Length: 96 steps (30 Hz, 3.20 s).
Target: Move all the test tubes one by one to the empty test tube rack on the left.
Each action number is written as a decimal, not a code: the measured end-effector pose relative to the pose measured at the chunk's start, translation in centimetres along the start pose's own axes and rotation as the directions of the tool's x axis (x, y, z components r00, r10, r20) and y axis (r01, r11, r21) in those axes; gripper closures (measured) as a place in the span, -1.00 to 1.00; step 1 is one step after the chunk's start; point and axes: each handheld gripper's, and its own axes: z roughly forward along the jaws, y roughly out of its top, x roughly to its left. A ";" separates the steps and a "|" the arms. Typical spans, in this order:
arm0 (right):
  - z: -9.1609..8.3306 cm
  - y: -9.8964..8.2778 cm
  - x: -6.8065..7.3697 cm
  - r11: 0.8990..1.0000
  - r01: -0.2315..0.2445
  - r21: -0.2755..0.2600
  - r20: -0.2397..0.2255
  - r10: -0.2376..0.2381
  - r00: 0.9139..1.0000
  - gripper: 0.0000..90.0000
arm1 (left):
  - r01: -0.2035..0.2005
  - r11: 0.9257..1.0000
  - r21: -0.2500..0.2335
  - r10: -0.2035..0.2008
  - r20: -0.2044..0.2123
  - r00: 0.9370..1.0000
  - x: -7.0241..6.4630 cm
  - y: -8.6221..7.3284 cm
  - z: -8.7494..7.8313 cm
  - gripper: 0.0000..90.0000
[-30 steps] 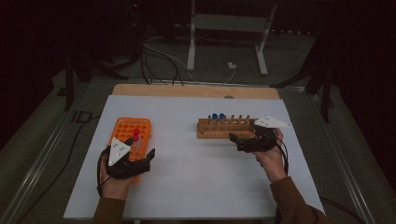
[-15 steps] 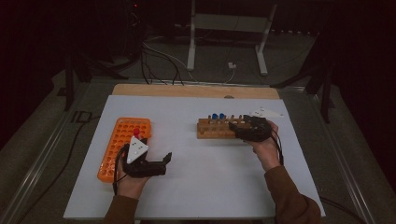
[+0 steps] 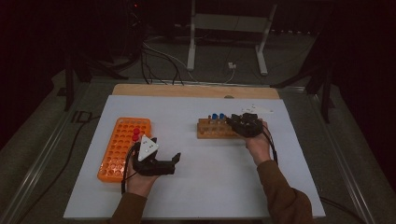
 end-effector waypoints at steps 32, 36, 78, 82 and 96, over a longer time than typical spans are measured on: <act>-3.6 2.6 0.0 0.992 -0.008 -0.125 -0.010 0.007 1.000 0.69 | 0.011 1.000 0.026 -0.011 0.026 1.000 -0.2 0.0 1.1 -0.99; -4.4 2.6 0.3 0.991 0.003 -0.136 -0.026 -0.007 1.000 0.69 | 0.007 1.000 0.024 -0.008 0.032 0.999 -0.5 0.3 1.4 -0.99; -3.7 0.1 10.0 0.992 0.115 -0.057 -0.369 -0.128 0.921 0.69 | -0.161 0.987 -0.001 0.160 0.140 0.977 -5.6 3.1 5.4 0.47; -3.7 0.1 10.1 0.991 0.122 -0.054 -0.373 -0.133 0.918 0.69 | -0.166 0.986 -0.002 0.165 0.149 0.975 -5.5 3.1 5.4 0.64; -4.4 0.1 8.6 0.996 0.067 -0.064 -0.355 -0.085 0.931 -0.44 | -0.111 0.994 0.021 0.108 0.119 0.987 -3.9 2.5 4.8 0.67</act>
